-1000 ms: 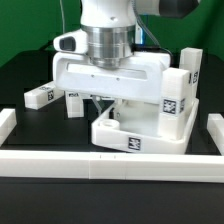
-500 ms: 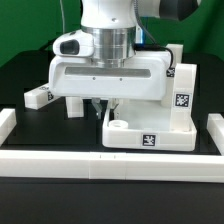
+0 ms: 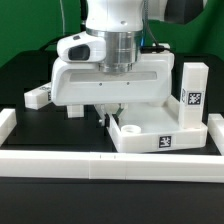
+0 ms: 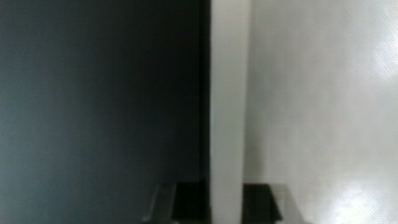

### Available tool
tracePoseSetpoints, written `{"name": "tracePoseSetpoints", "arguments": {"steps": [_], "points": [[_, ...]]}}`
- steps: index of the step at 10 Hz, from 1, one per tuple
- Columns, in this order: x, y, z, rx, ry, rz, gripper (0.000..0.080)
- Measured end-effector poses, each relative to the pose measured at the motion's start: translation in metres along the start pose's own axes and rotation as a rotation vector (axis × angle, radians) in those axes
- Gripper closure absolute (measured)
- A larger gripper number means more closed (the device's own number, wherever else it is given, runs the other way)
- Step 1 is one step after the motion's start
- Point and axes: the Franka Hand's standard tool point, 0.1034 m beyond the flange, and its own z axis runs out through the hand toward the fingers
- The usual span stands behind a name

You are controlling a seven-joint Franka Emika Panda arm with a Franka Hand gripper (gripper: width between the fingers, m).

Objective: Assemble desk

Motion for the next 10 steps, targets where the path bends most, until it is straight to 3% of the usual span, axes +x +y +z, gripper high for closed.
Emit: {"name": "tracePoseSetpoints", "arguments": {"steps": [4, 7, 10], "points": [[0.002, 0.004, -0.002, -0.013, -0.008, -0.223, 0.0735], [0.032, 0.004, -0.006, -0.033, -0.002, -0.506, 0.0736], [0.028, 0.009, -0.006, -0.045, -0.020, -0.646, 0.0736]]}}
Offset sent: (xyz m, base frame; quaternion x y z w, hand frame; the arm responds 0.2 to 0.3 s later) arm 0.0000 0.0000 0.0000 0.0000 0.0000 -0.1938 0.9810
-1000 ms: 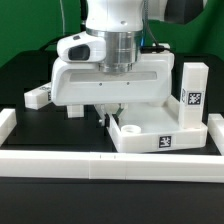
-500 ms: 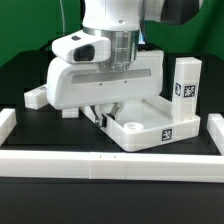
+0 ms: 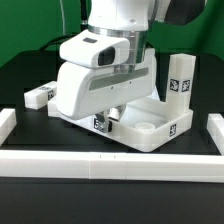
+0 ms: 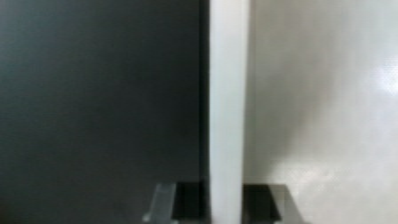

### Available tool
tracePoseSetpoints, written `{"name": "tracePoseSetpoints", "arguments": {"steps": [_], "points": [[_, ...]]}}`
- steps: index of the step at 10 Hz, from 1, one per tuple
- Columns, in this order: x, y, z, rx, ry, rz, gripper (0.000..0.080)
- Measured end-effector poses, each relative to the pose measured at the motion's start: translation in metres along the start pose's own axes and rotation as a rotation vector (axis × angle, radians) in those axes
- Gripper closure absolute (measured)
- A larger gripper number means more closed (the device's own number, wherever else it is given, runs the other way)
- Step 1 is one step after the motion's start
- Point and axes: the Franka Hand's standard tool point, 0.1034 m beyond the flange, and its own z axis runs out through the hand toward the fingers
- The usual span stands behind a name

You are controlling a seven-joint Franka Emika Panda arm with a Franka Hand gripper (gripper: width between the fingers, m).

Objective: Assemble desk

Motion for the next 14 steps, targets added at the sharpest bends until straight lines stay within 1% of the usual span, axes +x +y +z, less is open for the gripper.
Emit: {"name": "tracePoseSetpoints", "arguments": {"steps": [2, 3, 4, 5, 6, 9, 10, 11, 12, 13, 14], "points": [[-0.001, 0.002, 0.000, -0.010, -0.016, -0.136, 0.0736], [0.009, 0.004, -0.002, -0.015, -0.027, -0.226, 0.0736], [0.022, 0.008, -0.003, -0.022, -0.034, -0.327, 0.0736], [0.034, 0.010, -0.001, -0.006, -0.047, -0.451, 0.0736], [0.036, 0.012, 0.002, 0.001, -0.048, -0.502, 0.0736], [0.029, 0.015, 0.003, -0.003, -0.069, -0.581, 0.0736], [0.036, 0.013, 0.004, -0.001, -0.073, -0.583, 0.0736], [0.060, 0.010, 0.003, -0.005, -0.062, -0.616, 0.0736], [0.073, 0.010, 0.002, 0.002, -0.060, -0.620, 0.0736], [0.089, 0.010, 0.001, 0.016, -0.068, -0.610, 0.0736], [0.105, 0.013, -0.002, 0.020, -0.065, -0.607, 0.0736]]}}
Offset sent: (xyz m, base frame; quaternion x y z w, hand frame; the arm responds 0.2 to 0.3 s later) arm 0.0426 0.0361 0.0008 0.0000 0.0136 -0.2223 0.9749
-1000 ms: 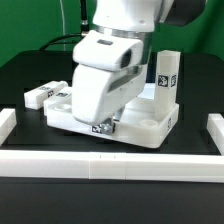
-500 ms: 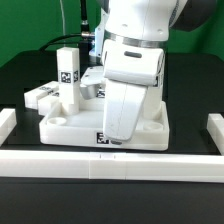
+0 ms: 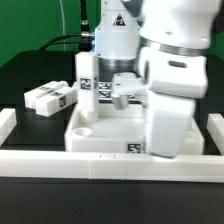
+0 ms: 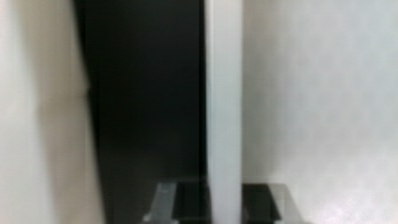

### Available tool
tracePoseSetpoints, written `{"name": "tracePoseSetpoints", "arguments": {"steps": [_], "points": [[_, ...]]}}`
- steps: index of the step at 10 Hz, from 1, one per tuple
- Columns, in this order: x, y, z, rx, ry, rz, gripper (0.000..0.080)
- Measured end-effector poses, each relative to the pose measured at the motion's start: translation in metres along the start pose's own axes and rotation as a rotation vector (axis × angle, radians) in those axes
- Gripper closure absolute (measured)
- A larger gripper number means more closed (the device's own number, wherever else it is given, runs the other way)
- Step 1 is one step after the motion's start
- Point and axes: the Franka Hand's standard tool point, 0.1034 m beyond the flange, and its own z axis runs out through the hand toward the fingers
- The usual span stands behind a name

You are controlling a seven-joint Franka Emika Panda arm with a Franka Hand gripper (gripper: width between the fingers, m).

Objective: Assemble desk

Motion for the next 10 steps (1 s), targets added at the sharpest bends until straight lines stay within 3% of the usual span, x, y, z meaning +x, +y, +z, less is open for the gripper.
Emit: {"name": "tracePoseSetpoints", "arguments": {"steps": [5, 10], "points": [[-0.0027, -0.0002, 0.0025, 0.005, 0.000, 0.013, 0.0736], [0.0056, 0.0053, 0.0017, 0.038, -0.006, 0.068, 0.0736]]}}
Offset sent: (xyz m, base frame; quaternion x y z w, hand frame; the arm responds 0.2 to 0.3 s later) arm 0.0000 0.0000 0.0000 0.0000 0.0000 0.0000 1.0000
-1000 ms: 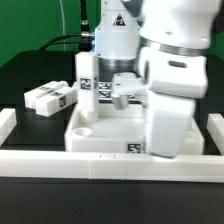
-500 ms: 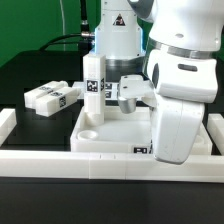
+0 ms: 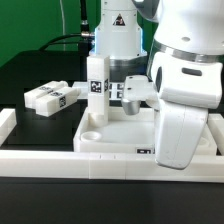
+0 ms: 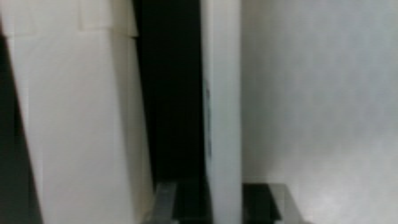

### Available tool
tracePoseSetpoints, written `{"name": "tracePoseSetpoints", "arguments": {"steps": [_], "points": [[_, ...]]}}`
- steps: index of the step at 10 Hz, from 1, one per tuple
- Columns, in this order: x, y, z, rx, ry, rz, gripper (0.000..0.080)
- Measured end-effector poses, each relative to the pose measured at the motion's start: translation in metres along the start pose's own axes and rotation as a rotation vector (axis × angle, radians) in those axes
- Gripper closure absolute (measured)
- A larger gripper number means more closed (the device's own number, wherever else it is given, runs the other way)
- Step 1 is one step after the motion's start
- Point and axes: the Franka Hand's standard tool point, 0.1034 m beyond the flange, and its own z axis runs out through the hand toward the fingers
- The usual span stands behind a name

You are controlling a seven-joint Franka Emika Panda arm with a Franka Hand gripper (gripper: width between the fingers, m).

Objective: Assemble desk

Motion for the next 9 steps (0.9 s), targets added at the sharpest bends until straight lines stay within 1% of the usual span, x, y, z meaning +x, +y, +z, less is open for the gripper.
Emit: {"name": "tracePoseSetpoints", "arguments": {"steps": [1, 3, 4, 5, 6, 7, 8, 9], "points": [[0.007, -0.001, -0.001, 0.018, -0.003, 0.017, 0.0736], [0.008, -0.003, -0.001, 0.035, -0.011, 0.021, 0.0736], [0.008, -0.009, -0.001, 0.059, -0.017, 0.020, 0.0617], [0.008, -0.015, -0.002, 0.084, -0.023, 0.018, 0.0617], [0.008, -0.020, -0.005, 0.106, -0.029, 0.016, 0.0440], [0.006, -0.024, -0.009, 0.127, -0.036, 0.019, 0.0244], [0.004, -0.027, -0.015, 0.144, -0.042, 0.020, 0.0244], [0.000, -0.025, -0.027, 0.141, -0.041, 0.021, 0.0179]]}}
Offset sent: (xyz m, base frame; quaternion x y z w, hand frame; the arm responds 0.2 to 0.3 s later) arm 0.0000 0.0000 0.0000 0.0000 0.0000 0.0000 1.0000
